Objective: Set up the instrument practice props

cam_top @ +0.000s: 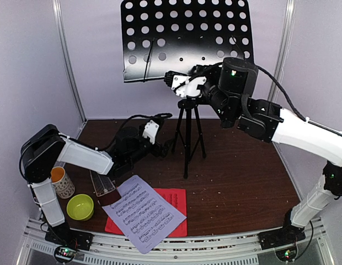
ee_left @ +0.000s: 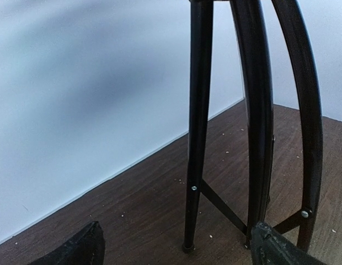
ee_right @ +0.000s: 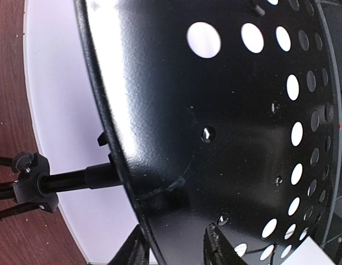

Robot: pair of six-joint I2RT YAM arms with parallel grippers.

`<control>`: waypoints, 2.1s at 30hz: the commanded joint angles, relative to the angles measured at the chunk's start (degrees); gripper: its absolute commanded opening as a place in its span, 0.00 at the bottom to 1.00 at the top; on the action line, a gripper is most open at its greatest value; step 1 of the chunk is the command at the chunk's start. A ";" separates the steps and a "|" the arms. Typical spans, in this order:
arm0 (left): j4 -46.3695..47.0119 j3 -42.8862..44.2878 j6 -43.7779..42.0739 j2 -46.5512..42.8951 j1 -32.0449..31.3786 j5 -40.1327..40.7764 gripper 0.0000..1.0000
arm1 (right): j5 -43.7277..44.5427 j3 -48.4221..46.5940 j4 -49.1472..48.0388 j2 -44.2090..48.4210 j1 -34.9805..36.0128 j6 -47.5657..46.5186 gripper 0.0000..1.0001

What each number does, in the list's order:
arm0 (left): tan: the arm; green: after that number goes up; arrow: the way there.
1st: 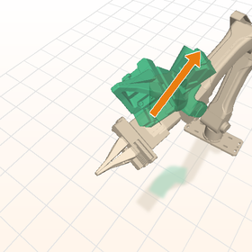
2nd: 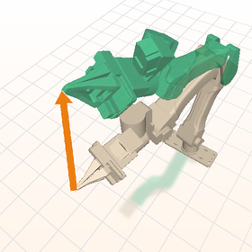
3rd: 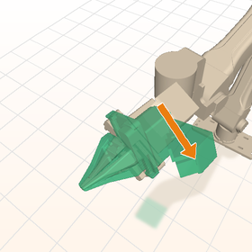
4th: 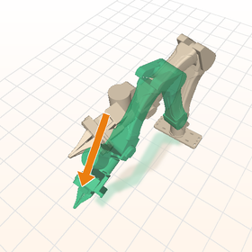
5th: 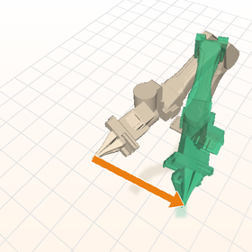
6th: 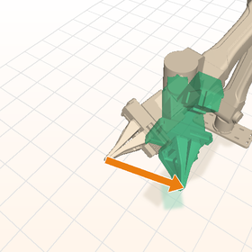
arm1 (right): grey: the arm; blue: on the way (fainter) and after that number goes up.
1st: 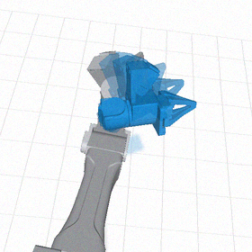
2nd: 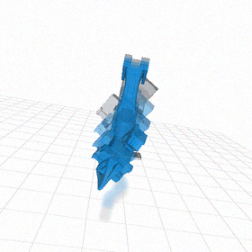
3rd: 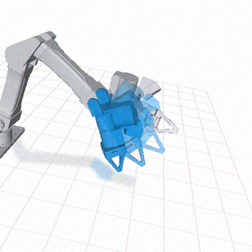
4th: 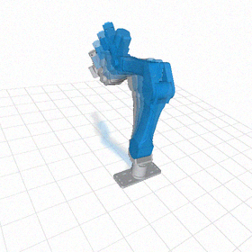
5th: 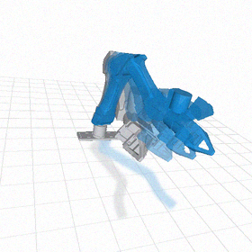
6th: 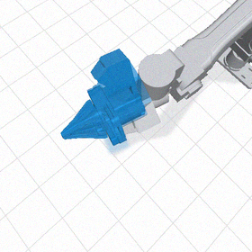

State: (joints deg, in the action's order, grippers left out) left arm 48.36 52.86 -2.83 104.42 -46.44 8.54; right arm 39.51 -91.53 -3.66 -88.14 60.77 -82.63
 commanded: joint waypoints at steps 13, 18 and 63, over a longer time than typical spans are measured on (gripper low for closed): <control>-1.25 0.44 0.98 -3.25 0.03 -1.41 0.95 | -2.92 4.83 -5.47 9.56 3.06 3.45 0.75; -2.41 0.66 2.05 -3.96 0.01 -0.74 0.97 | -4.94 8.95 -5.80 13.07 4.23 7.57 0.83; 0.38 2.76 21.61 8.39 -4.54 -22.28 0.71 | -61.59 32.13 -5.03 2.02 -30.42 80.19 0.79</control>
State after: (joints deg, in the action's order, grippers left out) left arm 44.71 53.67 17.47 111.37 -50.46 -13.19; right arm -17.82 -55.48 -5.67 -83.22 31.88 -2.76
